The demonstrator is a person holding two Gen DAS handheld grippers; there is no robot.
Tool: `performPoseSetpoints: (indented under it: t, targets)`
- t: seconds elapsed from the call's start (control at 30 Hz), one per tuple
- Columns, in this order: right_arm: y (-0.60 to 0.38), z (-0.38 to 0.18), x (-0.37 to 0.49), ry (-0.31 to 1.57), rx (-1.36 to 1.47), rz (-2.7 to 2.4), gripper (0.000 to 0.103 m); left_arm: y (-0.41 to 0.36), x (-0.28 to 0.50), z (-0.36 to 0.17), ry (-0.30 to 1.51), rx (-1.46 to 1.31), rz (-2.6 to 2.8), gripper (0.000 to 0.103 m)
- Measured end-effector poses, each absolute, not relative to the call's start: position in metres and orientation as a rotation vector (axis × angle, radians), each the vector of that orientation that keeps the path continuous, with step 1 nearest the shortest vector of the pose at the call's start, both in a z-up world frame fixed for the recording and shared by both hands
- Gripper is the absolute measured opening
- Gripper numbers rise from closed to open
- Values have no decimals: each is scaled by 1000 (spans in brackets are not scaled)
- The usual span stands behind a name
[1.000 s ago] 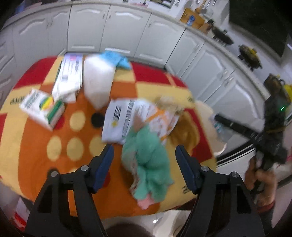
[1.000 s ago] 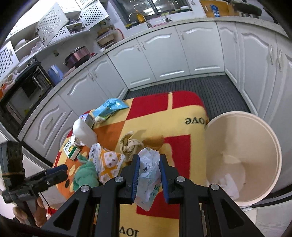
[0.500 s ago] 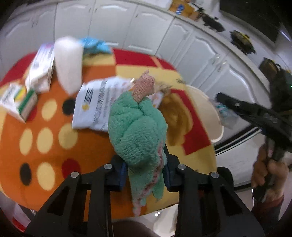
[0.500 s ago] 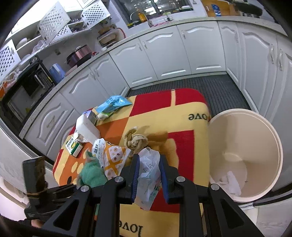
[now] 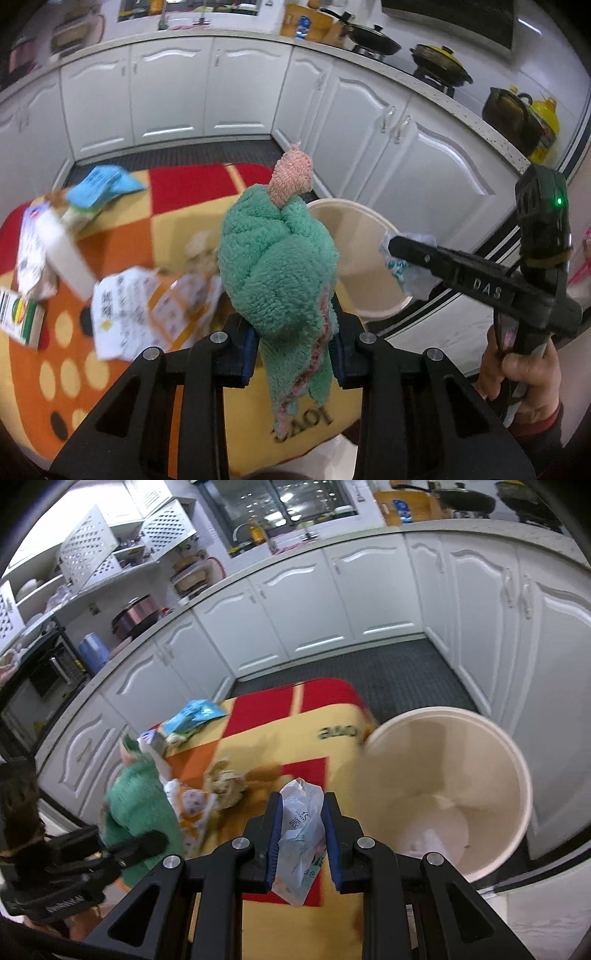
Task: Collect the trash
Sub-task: 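Lift the green towel with the left tool while the right tool carries the plastic bag to the bucket, then open both tools over the beige bucket to drop towel and bag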
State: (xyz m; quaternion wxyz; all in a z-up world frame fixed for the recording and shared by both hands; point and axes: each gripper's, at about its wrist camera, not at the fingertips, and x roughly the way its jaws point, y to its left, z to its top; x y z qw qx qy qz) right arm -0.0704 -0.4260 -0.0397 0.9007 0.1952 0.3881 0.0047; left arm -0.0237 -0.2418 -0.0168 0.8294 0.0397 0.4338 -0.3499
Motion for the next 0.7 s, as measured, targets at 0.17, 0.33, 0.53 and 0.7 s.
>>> performPoseSetpoints:
  t: [0.17, 0.33, 0.53, 0.7]
  targets:
    - [-451, -40, -80, 795, 417, -51, 21, -278, -19, -17, 914, 124, -767, 29]
    - [-472, -45, -86, 798, 415, -111, 21, -313, -14, -24, 920, 149, -801, 29]
    - [-496, -54, -90, 796, 446, -171, 21, -343, -3, -34, 929, 158, -817, 29]
    - [-507, -64, -86, 803, 464, -200, 21, -363, 5, -45, 950, 160, -830, 30]
